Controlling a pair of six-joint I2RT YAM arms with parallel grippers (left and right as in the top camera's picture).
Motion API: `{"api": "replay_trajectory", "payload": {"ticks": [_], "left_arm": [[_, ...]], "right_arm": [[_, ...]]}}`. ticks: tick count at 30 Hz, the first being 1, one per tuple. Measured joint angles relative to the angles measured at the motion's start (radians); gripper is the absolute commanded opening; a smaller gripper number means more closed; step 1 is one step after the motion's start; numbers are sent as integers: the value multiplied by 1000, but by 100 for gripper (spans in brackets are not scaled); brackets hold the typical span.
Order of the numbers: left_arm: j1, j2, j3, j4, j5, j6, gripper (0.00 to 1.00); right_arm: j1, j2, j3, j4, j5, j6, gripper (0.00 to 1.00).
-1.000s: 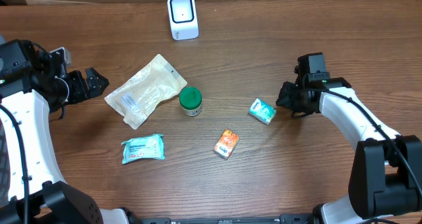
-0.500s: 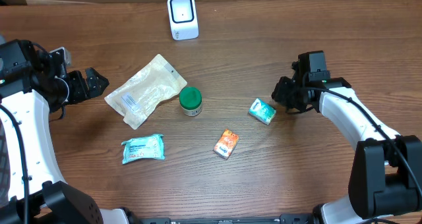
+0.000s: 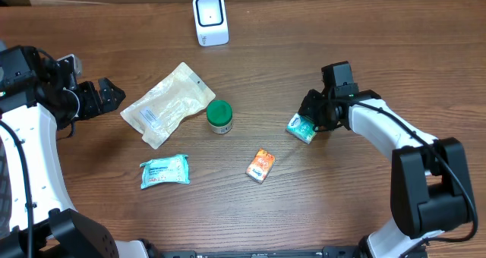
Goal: Scan the item barcode
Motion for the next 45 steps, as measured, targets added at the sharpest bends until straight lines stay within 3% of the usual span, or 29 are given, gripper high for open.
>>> {"api": "replay_trajectory", "payload": {"ticks": [9,19,31,36,45], "left_arm": [[0,0,0,0,0,0,100],[0,0,0,0,0,0,100],[0,0,0,0,0,0,100],[0,0,0,0,0,0,100],[0,0,0,0,0,0,100]], "right_arm": [[16,4,1,-33,-124,-55,4],[71,4,5,-283,-213,-222,4],[71,-11,257,-684,38,-274,4],[69,-52,288,-702,86,-273,14],[-43,-55,287,-594,107,-304,9]]}}
